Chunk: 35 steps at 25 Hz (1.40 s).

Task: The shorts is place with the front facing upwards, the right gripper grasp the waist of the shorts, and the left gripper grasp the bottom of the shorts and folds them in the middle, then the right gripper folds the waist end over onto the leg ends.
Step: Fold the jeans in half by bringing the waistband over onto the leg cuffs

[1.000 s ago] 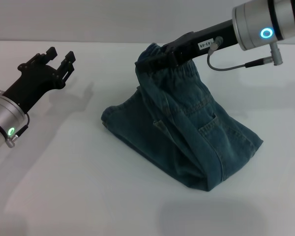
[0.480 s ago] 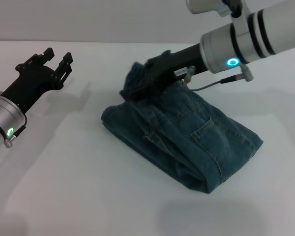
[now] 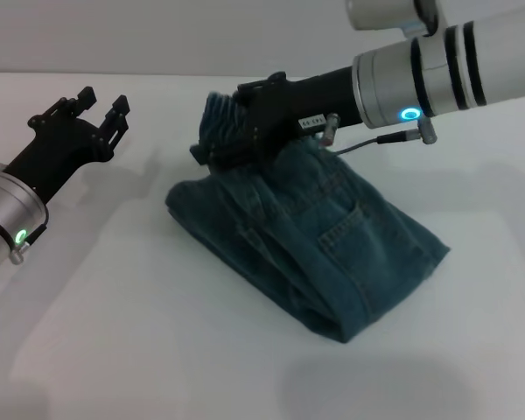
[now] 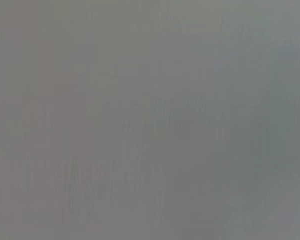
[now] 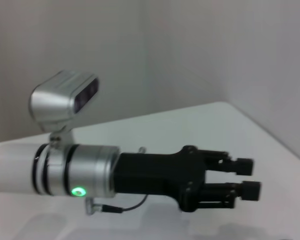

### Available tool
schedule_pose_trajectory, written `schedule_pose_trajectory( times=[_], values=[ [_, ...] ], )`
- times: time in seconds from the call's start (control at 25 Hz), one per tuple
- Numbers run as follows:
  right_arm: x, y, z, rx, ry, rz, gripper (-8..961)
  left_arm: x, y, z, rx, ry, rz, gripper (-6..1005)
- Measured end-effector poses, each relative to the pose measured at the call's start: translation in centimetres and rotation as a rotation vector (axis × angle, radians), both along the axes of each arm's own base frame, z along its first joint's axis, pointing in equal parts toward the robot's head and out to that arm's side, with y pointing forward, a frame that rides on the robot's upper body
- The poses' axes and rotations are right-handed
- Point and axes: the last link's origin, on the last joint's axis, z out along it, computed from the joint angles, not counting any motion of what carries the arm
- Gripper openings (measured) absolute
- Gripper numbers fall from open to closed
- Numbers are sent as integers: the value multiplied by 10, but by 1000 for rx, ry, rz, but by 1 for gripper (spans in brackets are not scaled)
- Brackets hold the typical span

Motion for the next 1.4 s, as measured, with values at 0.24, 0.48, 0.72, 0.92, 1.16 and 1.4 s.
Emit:
schedule_pose_trajectory(
  times=[0.24,0.48,0.72,0.92,1.16,1.4],
  values=[
    [11,6,-3,10,-119,-30,755,0,-1,-1,0,-1,1,502],
    [15,8,-8,2,-307,20,755,0,-1,-1,0,0,3,503],
    [12,-1,-25,7,-399,150,755,-1,-2,-2,-2,-2,6,502],
    [7,-2,-33,45,-426,205,755,-2,-2,-2,-3,-3,9,503],
    [-1,-1,-36,129,-422,266,755,-2,-3,-3,-4,-4,10,503],
    [-9,-2,-35,158,-381,274,755,-2,-3,-3,-5,-5,11,503]
  ],
)
